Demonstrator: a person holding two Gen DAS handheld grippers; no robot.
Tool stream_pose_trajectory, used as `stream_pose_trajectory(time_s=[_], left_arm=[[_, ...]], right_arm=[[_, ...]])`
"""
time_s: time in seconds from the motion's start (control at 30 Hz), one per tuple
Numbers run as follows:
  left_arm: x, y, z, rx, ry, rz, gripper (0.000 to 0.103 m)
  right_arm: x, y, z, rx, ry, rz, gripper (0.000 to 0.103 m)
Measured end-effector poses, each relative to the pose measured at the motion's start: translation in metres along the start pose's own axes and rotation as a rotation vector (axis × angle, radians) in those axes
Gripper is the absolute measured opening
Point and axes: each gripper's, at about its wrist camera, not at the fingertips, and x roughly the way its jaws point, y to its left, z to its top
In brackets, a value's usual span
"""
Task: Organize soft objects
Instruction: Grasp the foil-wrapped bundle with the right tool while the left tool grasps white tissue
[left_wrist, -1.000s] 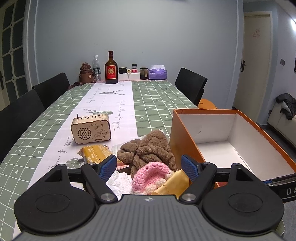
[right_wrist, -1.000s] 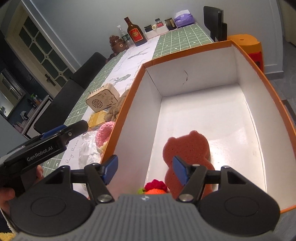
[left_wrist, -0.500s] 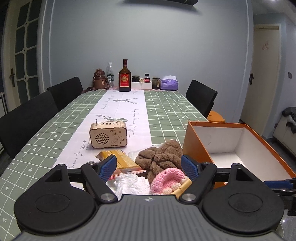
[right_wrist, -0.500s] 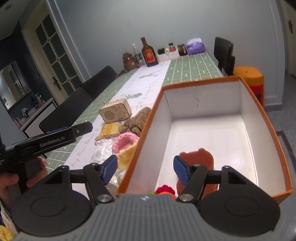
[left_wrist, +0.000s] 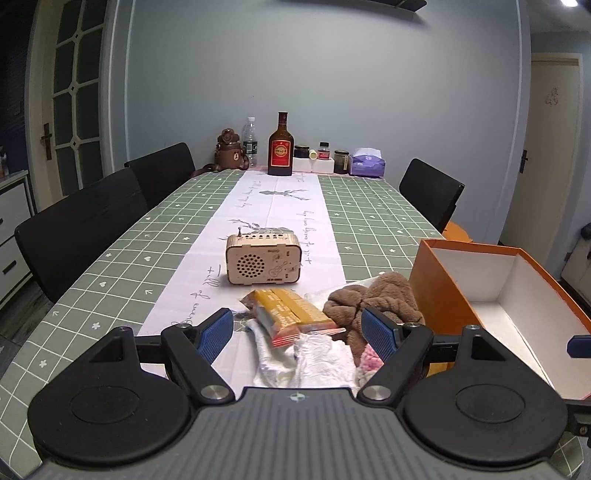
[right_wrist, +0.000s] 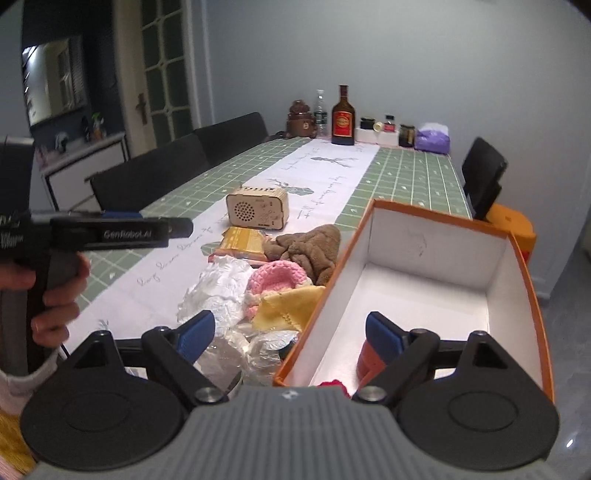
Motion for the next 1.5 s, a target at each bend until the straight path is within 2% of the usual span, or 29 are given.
stream_pose_trajectory(time_s=[0.1, 0.17, 0.23, 0.5, 0.9, 1.0, 1.17, 1.4, 1.5], left_arm=[[0.003, 0.007, -0.002, -0.011, 0.01, 0.005, 0.093], [0.009, 0.009, -0.004, -0.013, 0.033, 0.006, 0.094], [0.015, 0.011, -0.006, -0.011, 0.051, -0.001, 0.094], [0.035, 0.011, -0.016, 0.011, 0.121, -0.026, 0.094], [0.071, 0.016, -0.024, 0.002, 0.219, -0.047, 0.094], [0.082, 0.017, -0.028, 0.009, 0.256, -0.059, 0.094], [0.101, 0.014, -0.035, 0.024, 0.318, -0.093, 0.094], [0.119, 0.012, -0.043, 0.026, 0.361, -0.141, 0.095], [0.122, 0.014, -0.043, 0.022, 0.362, -0.169, 0.099]], right_arm=[[0.002, 0.014, 0.002, -0.09, -0.027, -0.034, 0.086], [0.009, 0.023, 0.003, -0.145, -0.016, -0.031, 0.083], [0.018, 0.031, 0.004, -0.2, 0.02, -0.019, 0.078], [0.059, 0.065, -0.001, -0.429, 0.175, -0.007, 0.073], [0.103, 0.101, -0.014, -0.783, 0.347, -0.015, 0.071], [0.114, 0.105, -0.015, -0.841, 0.383, -0.008, 0.07], [0.133, 0.114, -0.019, -0.907, 0.438, 0.004, 0.061], [0.14, 0.116, -0.015, -0.921, 0.474, 0.018, 0.059], [0.14, 0.115, -0.016, -0.919, 0.476, 0.018, 0.059]])
